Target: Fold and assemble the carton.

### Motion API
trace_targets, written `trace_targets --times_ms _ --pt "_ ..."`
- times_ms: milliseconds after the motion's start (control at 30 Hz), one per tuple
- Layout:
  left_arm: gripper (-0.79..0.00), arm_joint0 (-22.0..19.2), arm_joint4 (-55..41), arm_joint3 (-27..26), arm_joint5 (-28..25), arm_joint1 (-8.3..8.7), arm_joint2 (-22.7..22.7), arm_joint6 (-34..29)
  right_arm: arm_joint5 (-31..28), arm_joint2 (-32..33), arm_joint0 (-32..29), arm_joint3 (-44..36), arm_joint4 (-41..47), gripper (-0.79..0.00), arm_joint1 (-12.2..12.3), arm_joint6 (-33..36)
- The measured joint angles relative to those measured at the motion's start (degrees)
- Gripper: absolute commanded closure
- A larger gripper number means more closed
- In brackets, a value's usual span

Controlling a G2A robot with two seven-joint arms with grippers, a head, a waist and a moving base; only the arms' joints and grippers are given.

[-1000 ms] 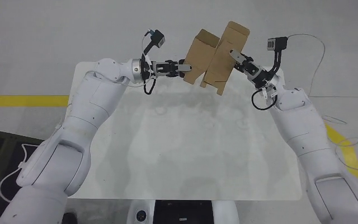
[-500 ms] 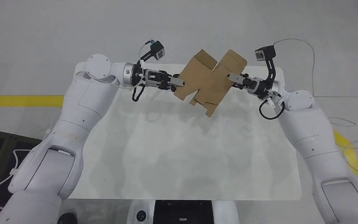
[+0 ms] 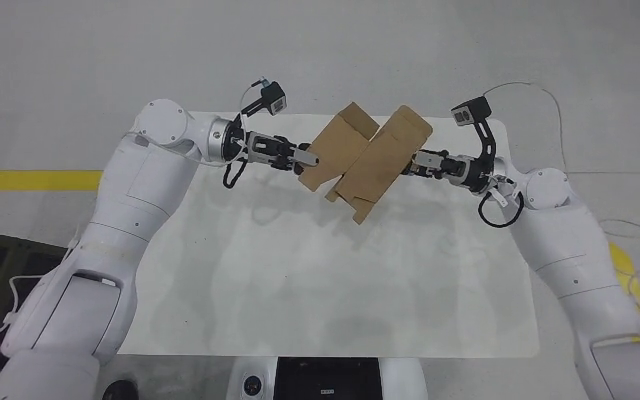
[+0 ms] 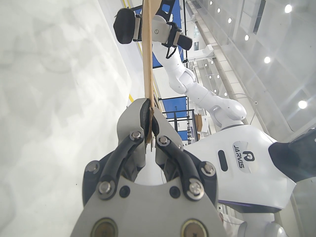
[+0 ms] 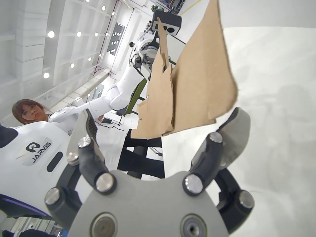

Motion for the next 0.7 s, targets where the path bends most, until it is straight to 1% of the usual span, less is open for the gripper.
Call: trace_targets --times_ms 33,67,100,167,300,333,400,433,633,667,700 --pt "0.0 0.2 0.1 -0.6 0.1 0.14 0.2 -0.1 0.2 -0.2 -0.1 -0.3 0.5 -0.625 0.1 0.3" --pt "0.0 0.3 0.0 -1.0 0.1 0.26 0.3 -0.1 0.3 -0.4 -0.1 -0.4 0.7 -0.557 0.2 0.3" --pt "0.0 0.4 -0.1 -1.3 0.2 0.38 0.4 -0.2 0.3 -0.6 0.0 -0.4 0.7 -0.382 0.2 0.3" --pt "0.0 0.7 -0.5 -1.8 0.1 0.63 0.5 -0.1 0.4 -1.2 0.1 -0.3 0.7 -0.348 0.3 0.4" --pt "0.0 0.9 -0.7 -2.5 0.0 1.08 0.9 0.0 0.7 -2.2 0.6 0.0 1.3 -0.209 0.5 0.7" --pt "0.0 0.9 -0.8 -2.6 0.0 1.2 1.0 0.0 0.6 -2.4 0.8 0.2 1.4 -0.126 0.5 0.6" --pt "0.0 1.0 -0.9 -2.6 -0.2 1.37 1.1 0.2 0.5 -2.8 1.0 0.5 1.4 -0.028 0.6 0.5" --pt "0.0 1.1 -1.1 -2.6 -0.3 1.44 1.2 0.3 0.5 -2.9 1.1 0.6 1.5 0.0 0.6 0.5" --pt "0.0 1.2 -1.7 -2.6 -0.8 1.84 1.8 0.8 0.0 -4.1 1.7 1.0 2.1 0.0 0.8 0.0" --pt "-0.203 1.2 -1.8 -2.6 -0.9 1.87 1.9 0.9 0.0 -4.3 1.7 1.0 2.2 0.0 0.8 0.0" --pt "-0.637 1.1 -1.9 -2.7 -0.9 1.91 2.0 0.9 -0.1 -4.5 1.8 1.1 2.3 0.0 0.8 -0.1"
